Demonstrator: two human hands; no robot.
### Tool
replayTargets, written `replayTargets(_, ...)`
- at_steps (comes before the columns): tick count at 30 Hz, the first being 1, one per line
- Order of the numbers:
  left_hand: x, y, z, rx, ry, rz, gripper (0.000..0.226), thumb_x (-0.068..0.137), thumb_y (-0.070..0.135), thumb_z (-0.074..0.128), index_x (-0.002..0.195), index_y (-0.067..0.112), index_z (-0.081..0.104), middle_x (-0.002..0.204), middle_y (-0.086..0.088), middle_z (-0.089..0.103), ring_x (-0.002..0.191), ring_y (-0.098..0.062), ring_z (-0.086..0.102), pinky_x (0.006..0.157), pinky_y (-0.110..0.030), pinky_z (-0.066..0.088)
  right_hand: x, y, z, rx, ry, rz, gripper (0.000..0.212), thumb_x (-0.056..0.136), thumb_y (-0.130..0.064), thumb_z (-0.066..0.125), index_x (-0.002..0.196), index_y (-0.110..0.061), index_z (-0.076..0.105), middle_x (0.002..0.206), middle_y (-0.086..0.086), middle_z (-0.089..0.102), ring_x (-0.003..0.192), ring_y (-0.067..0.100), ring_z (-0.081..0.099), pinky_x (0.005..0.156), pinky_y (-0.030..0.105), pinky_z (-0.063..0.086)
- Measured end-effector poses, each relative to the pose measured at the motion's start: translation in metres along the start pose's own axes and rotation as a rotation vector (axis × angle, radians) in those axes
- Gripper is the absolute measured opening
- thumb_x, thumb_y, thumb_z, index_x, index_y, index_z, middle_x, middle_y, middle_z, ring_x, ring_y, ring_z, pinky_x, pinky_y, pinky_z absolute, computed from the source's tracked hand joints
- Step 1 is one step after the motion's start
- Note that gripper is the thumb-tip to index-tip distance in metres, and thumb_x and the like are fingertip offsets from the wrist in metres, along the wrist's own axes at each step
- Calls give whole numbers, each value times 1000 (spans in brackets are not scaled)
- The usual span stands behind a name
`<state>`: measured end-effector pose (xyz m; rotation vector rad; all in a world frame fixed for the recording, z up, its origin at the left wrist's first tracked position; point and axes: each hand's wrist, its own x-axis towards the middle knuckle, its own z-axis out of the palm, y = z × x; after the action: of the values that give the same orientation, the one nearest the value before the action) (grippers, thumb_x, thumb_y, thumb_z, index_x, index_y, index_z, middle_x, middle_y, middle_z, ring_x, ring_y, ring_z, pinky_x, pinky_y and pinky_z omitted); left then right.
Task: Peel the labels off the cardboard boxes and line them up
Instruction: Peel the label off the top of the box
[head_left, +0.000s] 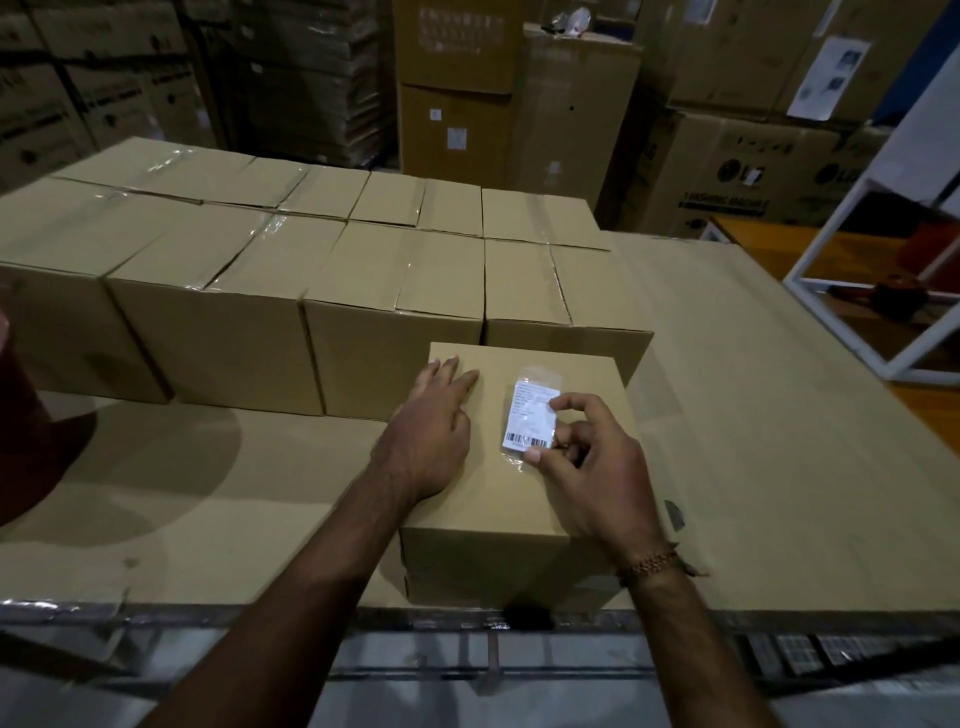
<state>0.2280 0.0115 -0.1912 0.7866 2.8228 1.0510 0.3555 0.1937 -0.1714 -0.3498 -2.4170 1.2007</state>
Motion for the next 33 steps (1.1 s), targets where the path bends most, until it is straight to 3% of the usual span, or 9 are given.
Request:
replayTargets(8,-2,2,-1,-1,-7,-12,56,109,24,39,163,33,31,174,11,13,161,-12,3,125,-59,28,-1,0,-3,38,-25,24,57,85,-24,90,133,-37,61,91,-12,74,79,15,69,71,40,64)
replayTargets(13,-2,2,-2,0,-6,-10,55,109,24,39,163,33,31,174,11,13,161,-13,3,125,-59,27,-3,-3,-5,59,-31,30,57,86,-24,89,133,-36,60,92,-18,74,80,12,67,67,31,62)
replayTargets(19,-3,4,-2,-1,-10,-16,55,109,23,38,163,32,31,174,11,12,161,-12,2,126,-57,26,0,0,-9,211,-15,82,53,89,-19,87,131,-37,59,94,-5,75,77,16,68,65,33,59)
replayTargets(23,-3,4,-2,-16,6,-15,54,109,22,38,162,32,34,174,12,15,160,-9,3,127,-54,25,-1,-3,-11,260,-9,74,51,89,-17,86,130,-35,61,94,-2,73,75,19,63,65,26,55)
replayTargets(25,-5,4,-2,-21,32,-16,53,108,24,39,161,32,37,173,12,20,160,-9,7,126,-55,26,-3,-4,-10,265,1,66,48,91,-17,85,128,-35,62,99,-4,73,82,23,67,67,29,60)
replayTargets(28,-8,5,-3,-15,96,-29,51,107,24,44,157,29,45,169,10,32,158,-10,18,126,-54,26,-4,-5,-10,252,-5,68,43,94,-17,81,128,-36,62,113,-8,73,99,12,73,76,33,66)
replayTargets(33,-17,8,-5,64,287,-7,38,104,24,53,140,24,64,146,5,61,140,-14,50,121,-49,35,-5,-5,-11,312,-3,58,35,98,-9,74,126,-27,65,118,-5,76,105,6,74,76,24,63)
